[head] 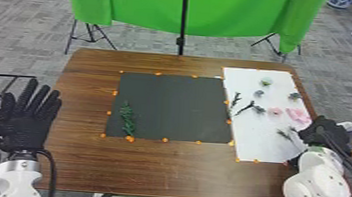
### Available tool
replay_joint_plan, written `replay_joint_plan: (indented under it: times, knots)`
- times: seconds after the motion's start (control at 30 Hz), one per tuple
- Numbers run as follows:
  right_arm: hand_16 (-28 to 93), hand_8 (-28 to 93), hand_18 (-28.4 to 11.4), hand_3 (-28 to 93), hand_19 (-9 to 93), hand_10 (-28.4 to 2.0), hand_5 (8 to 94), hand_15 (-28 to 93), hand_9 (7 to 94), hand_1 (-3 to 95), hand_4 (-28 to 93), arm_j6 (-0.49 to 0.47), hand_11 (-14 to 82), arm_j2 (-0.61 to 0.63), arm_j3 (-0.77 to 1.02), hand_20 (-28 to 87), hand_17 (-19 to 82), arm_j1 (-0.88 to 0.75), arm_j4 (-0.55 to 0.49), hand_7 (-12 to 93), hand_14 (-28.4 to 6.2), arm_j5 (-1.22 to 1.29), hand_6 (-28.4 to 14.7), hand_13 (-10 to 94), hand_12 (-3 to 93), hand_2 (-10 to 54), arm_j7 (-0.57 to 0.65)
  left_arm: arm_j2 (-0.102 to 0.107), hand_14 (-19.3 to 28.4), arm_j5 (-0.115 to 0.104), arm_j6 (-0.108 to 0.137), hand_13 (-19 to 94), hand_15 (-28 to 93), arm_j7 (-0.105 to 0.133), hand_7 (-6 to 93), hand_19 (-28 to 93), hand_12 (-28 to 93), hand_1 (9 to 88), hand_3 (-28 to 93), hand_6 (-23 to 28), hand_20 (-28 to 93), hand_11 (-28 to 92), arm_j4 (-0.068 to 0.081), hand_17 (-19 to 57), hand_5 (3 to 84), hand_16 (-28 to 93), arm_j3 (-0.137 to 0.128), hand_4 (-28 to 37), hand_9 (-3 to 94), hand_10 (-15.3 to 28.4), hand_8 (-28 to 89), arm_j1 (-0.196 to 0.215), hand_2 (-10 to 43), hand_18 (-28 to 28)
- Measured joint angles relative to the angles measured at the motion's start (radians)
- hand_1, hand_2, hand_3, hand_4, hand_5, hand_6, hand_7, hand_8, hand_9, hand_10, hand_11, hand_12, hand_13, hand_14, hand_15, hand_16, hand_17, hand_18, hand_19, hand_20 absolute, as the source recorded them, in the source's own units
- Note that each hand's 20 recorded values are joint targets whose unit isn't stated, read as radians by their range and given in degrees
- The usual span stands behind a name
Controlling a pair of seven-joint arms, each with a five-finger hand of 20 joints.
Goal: Arrange flowers
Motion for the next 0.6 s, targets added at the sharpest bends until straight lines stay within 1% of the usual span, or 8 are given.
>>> replay_joint_plan:
  times: [0.07, 0.13, 0.17, 0.23, 0.3, 0.37, 0.5, 0.6]
  knots:
    - [34, 19, -28.4, 79, 93, -16.2, 82.9, 77, 77.3, 54.0, -28, 0.005, 30.9, 0.002, 0.001, 51, 32, -0.004, -0.018, 32, -17.8, 0.006, -3.5, 61, 48.3, -9.5, 0.000, -0.001, 15.1, 0.000, 0.000, 18, 15, -0.001, 6.0, 22, 7, 21.0, 75, 8.3, 7, 8, 0.000, -8.2, 33.9, -3, 0.000, -28.3, 26.5, 15.2, -9, 0.000, 12.5, 11.1]
    - [29, 14, -28.4, 77, 93, -17.6, 78.0, 79, 70.7, 50.5, -28, 0.018, 40.4, 0.004, 0.001, 51, 32, -0.008, -0.031, 34, -18.2, 0.010, -4.2, 58, 39.3, -9.5, 0.000, -0.001, 15.1, 0.000, 0.000, 18, 15, -0.003, 5.9, 22, 7, 21.0, 75, 8.3, 7, 8, 0.000, -8.2, 33.9, -3, 0.000, -28.3, 26.5, 15.2, -9, 0.000, 12.5, 11.1]
    - [28, 4, -28.3, 80, 93, -19.8, 72.3, 81, 63.8, 45.5, -28, 0.030, 47.6, 0.004, 0.001, 52, 31, -0.009, -0.032, 36, -19.1, 0.009, -5.0, 55, 32.1, -9.5, 0.000, -0.001, 15.1, 0.000, 0.000, 18, 15, -0.005, 5.9, 22, 7, 21.0, 75, 8.3, 7, 8, 0.000, -8.2, 33.9, -3, 0.000, -28.3, 26.5, 15.2, -9, 0.000, 12.5, 11.1]
    - [27, -11, -28.4, 86, 93, -22.0, 64.6, 82, 56.6, 39.8, -28, 0.050, 52.7, 0.004, 0.001, 53, 31, -0.012, -0.033, 38, -20.2, -0.004, -6.3, 52, 27.9, -9.5, 0.003, -0.001, 15.1, 0.000, 0.000, 18, 15, -0.007, 6.0, 22, 7, 21.2, 75, 8.3, 7, 8, 0.000, -8.3, 33.9, -3, 0.000, -28.3, 26.5, 15.2, -9, 0.000, 12.6, 11.1]
    - [26, -14, -28.4, 86, 93, -22.6, 62.3, 82, 54.0, 38.4, -28, 0.045, 53.8, 0.003, 0.004, 53, 31, -0.016, -0.036, 40, -20.6, -0.018, -6.9, 50, 27.1, -9.5, 0.007, -0.001, 15.2, 0.000, 0.001, 18, 15, -0.009, 6.0, 22, 7, 21.1, 75, 8.4, 7, 8, 0.000, -8.3, 33.9, -3, 0.000, -28.3, 26.5, 15.2, -9, 0.000, 12.6, 11.1]
    - [26, -14, -28.4, 86, 93, -22.9, 61.5, 83, 53.4, 37.6, -28, -0.004, 54.0, 0.003, 0.014, 54, 30, -0.021, -0.042, 40, -20.9, -0.018, -7.1, 49, 26.8, -9.5, 0.009, -0.001, 15.2, 0.000, 0.001, 18, 15, -0.011, 6.0, 22, 7, 21.1, 75, 8.4, 7, 8, 0.000, -8.3, 34.0, -3, 0.000, -28.3, 26.5, 15.2, -9, -0.001, 12.6, 11.1]
    - [26, -15, -28.4, 86, 93, -23.0, 61.2, 83, 52.5, 37.3, -28, -0.179, 54.1, 0.001, 0.033, 54, 30, -0.029, -0.045, 38, -21.2, -0.004, -7.4, 49, 26.3, -9.5, 0.012, -0.001, 15.2, 0.000, 0.005, 18, 15, -0.012, 6.0, 22, 7, 21.1, 75, 8.4, 7, 9, 0.000, -8.3, 34.0, -3, 0.000, -28.3, 26.5, 15.2, -9, -0.001, 12.6, 11.1]
    - [25, -15, -28.4, 86, 93, -22.9, 62.8, 83, 53.0, 37.6, -28, -0.191, 54.1, -0.002, 0.032, 54, 30, -0.035, -0.031, 36, -21.1, 0.001, -7.3, 49, 25.8, -9.5, 0.014, -0.001, 15.2, 0.000, 0.005, 18, 15, -0.012, 6.1, 22, 7, 21.1, 75, 8.4, 7, 9, 0.000, -8.3, 34.1, -3, 0.000, -28.3, 26.5, 15.2, -9, -0.001, 12.6, 11.1]
